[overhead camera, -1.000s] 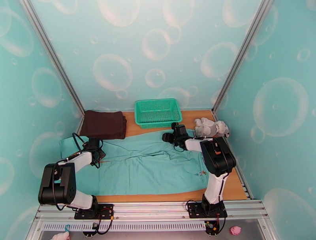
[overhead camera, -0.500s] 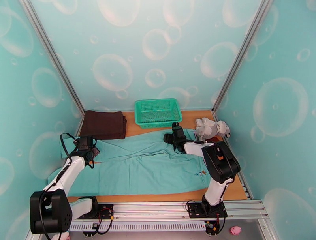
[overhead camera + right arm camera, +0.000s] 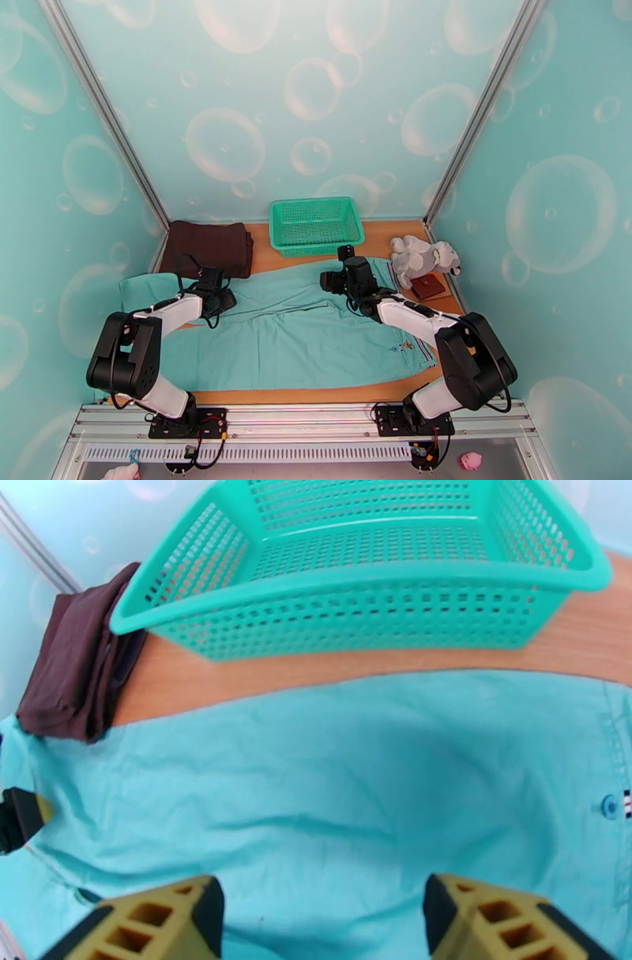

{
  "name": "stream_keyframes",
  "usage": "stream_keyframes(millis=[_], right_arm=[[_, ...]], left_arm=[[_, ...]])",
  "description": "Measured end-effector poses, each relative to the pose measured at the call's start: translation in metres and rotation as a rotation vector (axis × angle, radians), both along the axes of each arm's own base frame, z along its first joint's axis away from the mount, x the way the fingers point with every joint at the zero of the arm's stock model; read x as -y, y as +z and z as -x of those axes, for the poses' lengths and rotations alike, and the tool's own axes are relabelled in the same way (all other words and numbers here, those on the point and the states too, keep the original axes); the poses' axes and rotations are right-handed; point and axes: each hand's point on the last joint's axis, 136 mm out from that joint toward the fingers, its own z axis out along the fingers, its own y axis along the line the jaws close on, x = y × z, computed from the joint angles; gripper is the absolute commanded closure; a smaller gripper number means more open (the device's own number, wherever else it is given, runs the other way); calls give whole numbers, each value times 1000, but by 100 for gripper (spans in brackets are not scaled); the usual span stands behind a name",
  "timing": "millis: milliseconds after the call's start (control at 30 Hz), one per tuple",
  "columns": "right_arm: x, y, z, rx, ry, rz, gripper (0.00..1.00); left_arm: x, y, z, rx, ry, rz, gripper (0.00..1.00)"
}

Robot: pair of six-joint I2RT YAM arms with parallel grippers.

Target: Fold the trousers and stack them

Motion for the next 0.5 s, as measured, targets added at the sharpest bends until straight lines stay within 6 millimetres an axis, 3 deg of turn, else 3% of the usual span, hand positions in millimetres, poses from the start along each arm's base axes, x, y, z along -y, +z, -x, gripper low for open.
stream_keyframes(millis=[133,233,333,433,500], right_arm=[[-8,0,6,-23,53,-36,29],[-14,0,9,-22,84,-67,29],[-16,-5,14,-32,98,-73,29],[-17,-9,16,-28,107,-82,29],[-17,-13,19,-21,113,-89,29]], left_arm=[[43,14,-5,33,-137,114,43],[53,32,-20,78,-167,123,43],[33,53,-30,142,-90,13,38],[-6,74,-32,191,23,-74,35],[-39,76,-37,196,101,-104,35]])
